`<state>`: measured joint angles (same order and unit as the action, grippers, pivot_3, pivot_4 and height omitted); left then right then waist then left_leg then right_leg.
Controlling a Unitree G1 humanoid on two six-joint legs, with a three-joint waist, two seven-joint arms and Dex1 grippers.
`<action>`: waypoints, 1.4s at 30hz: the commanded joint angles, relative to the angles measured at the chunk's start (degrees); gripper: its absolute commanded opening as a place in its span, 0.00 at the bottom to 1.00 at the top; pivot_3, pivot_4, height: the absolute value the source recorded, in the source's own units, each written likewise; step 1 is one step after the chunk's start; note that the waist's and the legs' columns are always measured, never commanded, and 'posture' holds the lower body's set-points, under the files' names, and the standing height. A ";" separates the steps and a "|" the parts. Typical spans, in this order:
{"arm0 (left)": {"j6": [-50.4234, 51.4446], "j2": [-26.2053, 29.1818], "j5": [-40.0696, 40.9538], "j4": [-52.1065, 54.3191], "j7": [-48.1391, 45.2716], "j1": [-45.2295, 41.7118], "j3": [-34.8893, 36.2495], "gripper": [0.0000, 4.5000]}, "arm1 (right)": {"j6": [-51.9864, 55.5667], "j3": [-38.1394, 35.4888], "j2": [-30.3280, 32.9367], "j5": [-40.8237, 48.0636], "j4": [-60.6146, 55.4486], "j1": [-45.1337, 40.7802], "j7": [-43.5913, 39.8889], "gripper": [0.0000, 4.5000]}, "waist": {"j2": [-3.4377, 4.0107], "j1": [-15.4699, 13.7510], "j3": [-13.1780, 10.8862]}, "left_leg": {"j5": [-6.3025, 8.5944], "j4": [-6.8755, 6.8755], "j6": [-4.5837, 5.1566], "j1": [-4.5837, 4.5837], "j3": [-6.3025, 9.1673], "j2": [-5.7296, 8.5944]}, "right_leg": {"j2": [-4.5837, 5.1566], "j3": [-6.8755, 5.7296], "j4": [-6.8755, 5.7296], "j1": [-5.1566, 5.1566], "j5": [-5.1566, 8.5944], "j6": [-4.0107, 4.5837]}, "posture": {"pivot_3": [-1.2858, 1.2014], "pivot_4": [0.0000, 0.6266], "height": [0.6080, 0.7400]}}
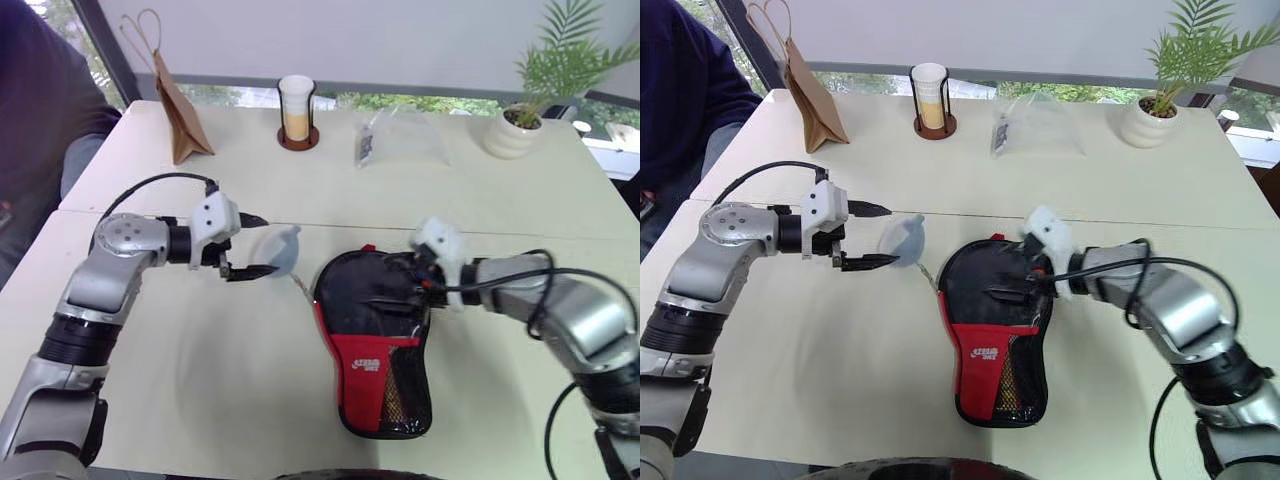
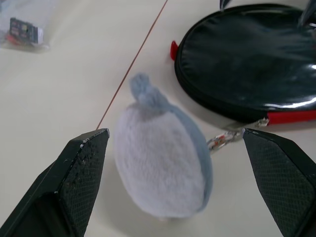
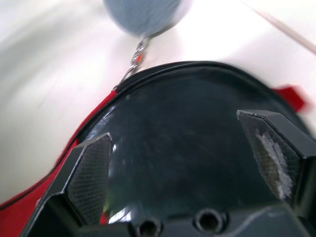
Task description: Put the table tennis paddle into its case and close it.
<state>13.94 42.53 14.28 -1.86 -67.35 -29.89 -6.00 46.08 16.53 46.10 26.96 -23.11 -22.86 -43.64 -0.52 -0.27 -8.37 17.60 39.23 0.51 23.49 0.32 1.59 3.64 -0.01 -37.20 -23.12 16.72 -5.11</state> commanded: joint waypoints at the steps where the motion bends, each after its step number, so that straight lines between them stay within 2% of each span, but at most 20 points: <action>1: -2.72 -0.35 -1.27 -0.04 0.45 0.25 -0.28 1.00 | -5.92 3.92 -1.46 -6.01 3.42 0.32 -1.45 0.99 | 0.00 -0.24 0.00 | 0.00 0.00 0.00 0.00 0.00 0.00 | 0.00 0.00 0.00 0.00 0.00 0.00 | 0.52 0.24 1.00; 8: -6.51 -2.51 -5.06 -2.79 1.98 0.90 -2.63 1.00 | -11.62 7.32 -4.24 -13.09 10.54 3.19 -2.49 0.99 | -0.07 -0.30 0.05 | 0.00 0.00 0.00 -0.09 0.00 0.00 | -0.03 -0.01 -0.01 0.07 0.00 0.00 | 0.52 0.24 1.00; 17: -15.37 -8.31 -12.15 -16.89 6.24 -4.55 -6.08 1.00 | -11.19 5.49 -4.21 -14.48 8.92 5.27 -2.93 0.99 | -0.11 -0.46 0.13 | 0.06 -0.02 0.10 -0.24 0.01 0.01 | -0.05 -0.05 0.01 0.26 0.00 0.00 | 0.52 0.24 1.00; 19: -17.86 -9.45 -13.31 -20.78 6.69 -6.40 -6.64 0.88 | -10.89 5.10 -4.27 -14.69 8.69 5.59 -2.76 1.00 | -0.11 -0.50 0.13 | 0.06 -0.02 0.10 -0.24 0.01 0.02 | -0.05 -0.06 0.01 0.27 0.00 0.00 | 0.52 0.24 1.00; 21: -18.83 -10.48 -13.23 -22.93 6.23 -7.84 -6.62 0.71 | -10.75 4.81 -4.35 -14.97 8.50 5.90 -2.53 1.00 | -0.12 -0.47 0.13 | 0.04 0.00 0.08 -0.24 0.01 0.03 | -0.04 -0.07 0.01 0.28 0.00 0.00 | 0.52 0.24 1.00; 24: -18.72 -11.95 -12.17 -24.78 5.24 -9.78 -5.96 0.35 | -10.29 4.60 -4.49 -15.15 7.96 6.47 -1.93 1.00 | -0.12 -0.48 0.14 | 0.04 0.00 0.07 -0.24 0.01 0.03 | -0.04 -0.08 0.01 0.28 0.00 0.00 | 0.52 0.24 1.00; 27: -19.05 -13.45 -11.30 -27.79 3.12 -12.53 -5.61 0.06 | -9.71 4.33 -4.51 -15.16 7.21 7.44 -1.27 1.00 | -0.16 -0.53 0.16 | 0.04 0.01 0.08 -0.24 0.04 0.03 | -0.04 -0.12 0.01 0.31 0.00 -0.01 | 0.52 0.24 1.00; 28: -19.53 -14.21 -11.37 -30.07 2.66 -14.18 -5.59 0.02 | -9.24 4.27 -4.40 -15.07 6.90 7.78 -1.15 1.00 | -0.16 -0.51 0.16 | 0.04 0.02 0.08 -0.24 0.04 0.04 | -0.05 -0.12 0.02 0.31 -0.01 -0.01 | 0.52 0.24 1.00; 30: -21.43 -16.34 -12.33 -36.76 2.77 -18.76 -5.76 0.02 | -7.77 4.26 -4.13 -14.86 6.19 8.42 -0.95 1.00 | -0.17 -0.63 0.16 | 0.04 0.02 0.08 -0.24 0.04 0.06 | -0.05 -0.13 0.01 0.31 -0.01 -0.01 | 0.52 0.24 1.00; 36: -31.21 -24.61 -19.23 -61.13 11.78 -33.86 -7.29 0.02 | -2.49 4.73 -4.26 -14.23 4.49 9.77 -0.07 1.00 | -0.22 -0.64 0.18 | 0.11 0.05 0.24 -0.23 0.07 0.19 | -0.09 -0.23 0.00 0.35 -0.01 -0.03 | 0.52 0.24 1.00; 42: -33.66 -33.58 -24.50 -72.39 22.95 -43.33 -7.94 0.02 | 1.73 6.05 -4.37 -14.51 2.86 10.97 1.45 1.00 | -0.24 -0.62 0.19 | 0.16 0.06 0.32 -0.23 0.09 0.27 | -0.06 -0.23 -0.02 0.36 -0.01 -0.04 | 0.52 0.24 1.00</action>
<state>-18.26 9.94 -9.57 -74.27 -48.33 -69.65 -14.71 42.42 18.21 40.99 14.72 -23.18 -15.67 -42.53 -0.77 -0.88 -8.18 17.76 39.29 0.84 23.25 0.41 1.86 3.59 -0.24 -37.22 -22.76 16.71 -5.16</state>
